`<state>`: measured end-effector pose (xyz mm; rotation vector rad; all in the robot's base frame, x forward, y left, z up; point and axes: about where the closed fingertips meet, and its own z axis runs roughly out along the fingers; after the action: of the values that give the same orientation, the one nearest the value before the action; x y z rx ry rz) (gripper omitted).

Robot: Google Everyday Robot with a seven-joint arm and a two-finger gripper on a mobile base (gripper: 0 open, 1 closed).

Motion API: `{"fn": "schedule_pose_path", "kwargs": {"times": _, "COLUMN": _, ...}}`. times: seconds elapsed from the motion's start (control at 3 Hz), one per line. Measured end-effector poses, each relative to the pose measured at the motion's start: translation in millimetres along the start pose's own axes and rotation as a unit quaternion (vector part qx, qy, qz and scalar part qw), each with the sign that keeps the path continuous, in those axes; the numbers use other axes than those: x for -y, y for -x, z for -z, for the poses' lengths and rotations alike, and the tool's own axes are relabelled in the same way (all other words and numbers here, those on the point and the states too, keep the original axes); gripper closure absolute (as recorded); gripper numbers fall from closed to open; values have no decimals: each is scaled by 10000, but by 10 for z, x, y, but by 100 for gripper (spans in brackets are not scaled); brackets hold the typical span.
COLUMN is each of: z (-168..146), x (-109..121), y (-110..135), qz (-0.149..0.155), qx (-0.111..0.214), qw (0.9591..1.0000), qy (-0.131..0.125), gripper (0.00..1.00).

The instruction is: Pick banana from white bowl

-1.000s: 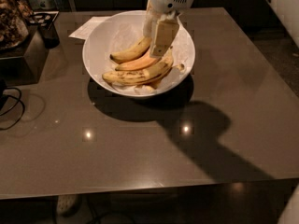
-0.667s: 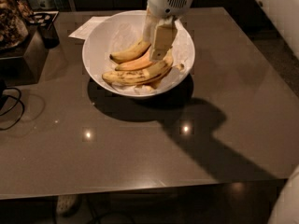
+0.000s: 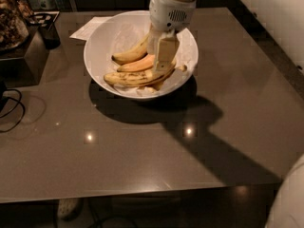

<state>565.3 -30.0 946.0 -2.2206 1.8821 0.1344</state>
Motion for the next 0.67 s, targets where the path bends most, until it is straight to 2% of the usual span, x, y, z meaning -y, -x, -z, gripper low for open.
{"fn": "schedule_pose_path", "kwargs": {"times": 0.67, "z": -169, "x": -41, "y": -46, "qz": 42, "qx": -207, "qw": 9997, "qy": 115, "gripper": 48}}
